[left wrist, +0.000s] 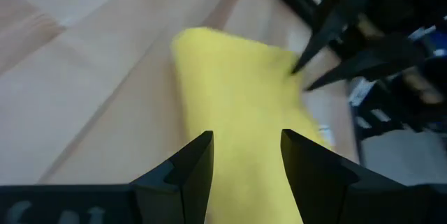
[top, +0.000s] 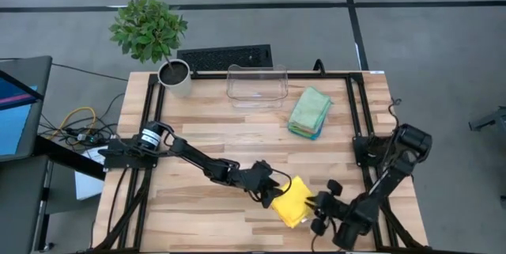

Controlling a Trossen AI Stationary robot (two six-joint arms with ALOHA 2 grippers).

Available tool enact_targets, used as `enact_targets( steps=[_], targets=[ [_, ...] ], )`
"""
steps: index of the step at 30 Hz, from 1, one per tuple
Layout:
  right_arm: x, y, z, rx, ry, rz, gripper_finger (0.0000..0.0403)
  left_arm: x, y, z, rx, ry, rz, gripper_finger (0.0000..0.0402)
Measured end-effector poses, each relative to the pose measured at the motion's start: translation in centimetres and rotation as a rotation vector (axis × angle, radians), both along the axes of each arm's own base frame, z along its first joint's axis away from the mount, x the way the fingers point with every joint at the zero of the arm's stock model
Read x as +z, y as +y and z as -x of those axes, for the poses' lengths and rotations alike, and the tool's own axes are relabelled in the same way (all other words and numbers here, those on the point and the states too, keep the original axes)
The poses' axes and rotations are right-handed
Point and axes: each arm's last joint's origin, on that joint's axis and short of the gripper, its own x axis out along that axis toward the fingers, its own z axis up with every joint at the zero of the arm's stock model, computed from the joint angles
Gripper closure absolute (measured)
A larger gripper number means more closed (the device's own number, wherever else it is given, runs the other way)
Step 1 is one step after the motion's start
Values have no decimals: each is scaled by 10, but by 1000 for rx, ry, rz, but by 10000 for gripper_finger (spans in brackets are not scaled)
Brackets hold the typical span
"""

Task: Fold microfiber towels
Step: Fold the yellow microfiber towel

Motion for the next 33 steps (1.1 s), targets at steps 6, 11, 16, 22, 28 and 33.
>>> enact_targets(
  steps=[6,11,16,22,28,33],
  targets=[
    [19,13,-15,17,-304,64,301,22,-1,-1,-3,-59,-8,242],
    [-3,21,-52,102,-306,68,301,22,1,0,7,-49,-17,242],
    [-40,30,-60,168,-232,-62,301,21,-1,1,-4,-34,-13,242],
    [-62,44,-39,139,-257,-76,301,21,-2,1,-3,-33,-16,242],
    [-30,47,-34,217,-271,-67,301,21,-2,1,-4,-39,-1,242],
    [35,36,-21,289,-249,-70,301,30,-2,1,-59,-56,39,242]
  ],
)
